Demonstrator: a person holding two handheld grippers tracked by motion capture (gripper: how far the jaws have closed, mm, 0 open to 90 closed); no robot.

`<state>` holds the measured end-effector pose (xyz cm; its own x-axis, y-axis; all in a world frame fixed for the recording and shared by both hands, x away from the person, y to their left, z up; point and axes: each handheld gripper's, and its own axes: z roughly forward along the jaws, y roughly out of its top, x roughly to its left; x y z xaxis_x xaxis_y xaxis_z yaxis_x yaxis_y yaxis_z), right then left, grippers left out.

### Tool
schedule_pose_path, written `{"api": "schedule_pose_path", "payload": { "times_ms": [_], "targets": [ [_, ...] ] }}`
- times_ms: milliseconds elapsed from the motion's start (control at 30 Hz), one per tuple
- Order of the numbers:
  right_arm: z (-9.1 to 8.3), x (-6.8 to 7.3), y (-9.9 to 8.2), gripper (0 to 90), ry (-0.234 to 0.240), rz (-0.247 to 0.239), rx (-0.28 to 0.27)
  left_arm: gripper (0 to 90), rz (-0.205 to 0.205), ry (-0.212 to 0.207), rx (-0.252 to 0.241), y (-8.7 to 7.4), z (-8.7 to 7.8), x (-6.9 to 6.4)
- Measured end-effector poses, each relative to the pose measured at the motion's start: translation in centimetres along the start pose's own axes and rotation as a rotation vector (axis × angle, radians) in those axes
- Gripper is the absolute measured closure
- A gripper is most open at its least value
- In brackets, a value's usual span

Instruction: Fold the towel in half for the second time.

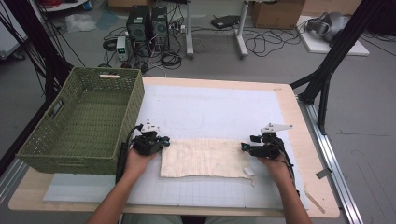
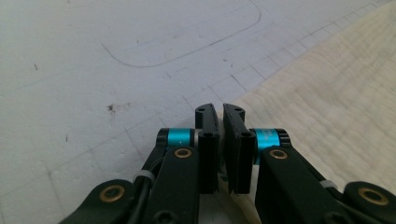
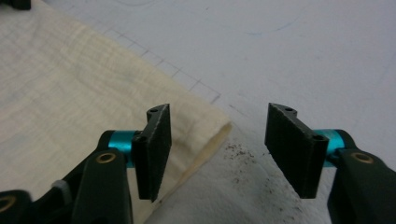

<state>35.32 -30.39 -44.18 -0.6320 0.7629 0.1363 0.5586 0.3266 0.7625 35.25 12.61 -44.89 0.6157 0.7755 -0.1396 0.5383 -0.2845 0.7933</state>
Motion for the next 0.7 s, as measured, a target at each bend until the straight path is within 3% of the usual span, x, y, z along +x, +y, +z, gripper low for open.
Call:
{"api": "schedule_pose_path", "payload": {
  "times_ms": [200,333,400,533,700],
  "targets": [
    [1.4,0.2,0.4,59.2,0.016,-0.025,0.04,84.3,0.001,-0.001,-0.007,0.0,-0.1,0.0],
    [1.2,0.2,0.4,72.0,0.017,-0.007,0.051,84.4,-0.002,-0.002,-0.007,0.0,-0.1,0.0],
    [1.2,0.4,0.4,80.4,0.033,-0.022,0.06,84.4,-0.003,-0.001,-0.009,0.0,-0.1,0.0],
    [1.2,1.0,0.6,84.3,0.013,-0.068,0.067,84.6,-0.004,0.003,-0.024,0.1,-0.3,0.0],
    [0.8,0.9,0.7,84.8,-0.03,-0.064,0.038,85.0,-0.012,0.01,-0.047,0.2,-0.4,0.1]
  ]
}}
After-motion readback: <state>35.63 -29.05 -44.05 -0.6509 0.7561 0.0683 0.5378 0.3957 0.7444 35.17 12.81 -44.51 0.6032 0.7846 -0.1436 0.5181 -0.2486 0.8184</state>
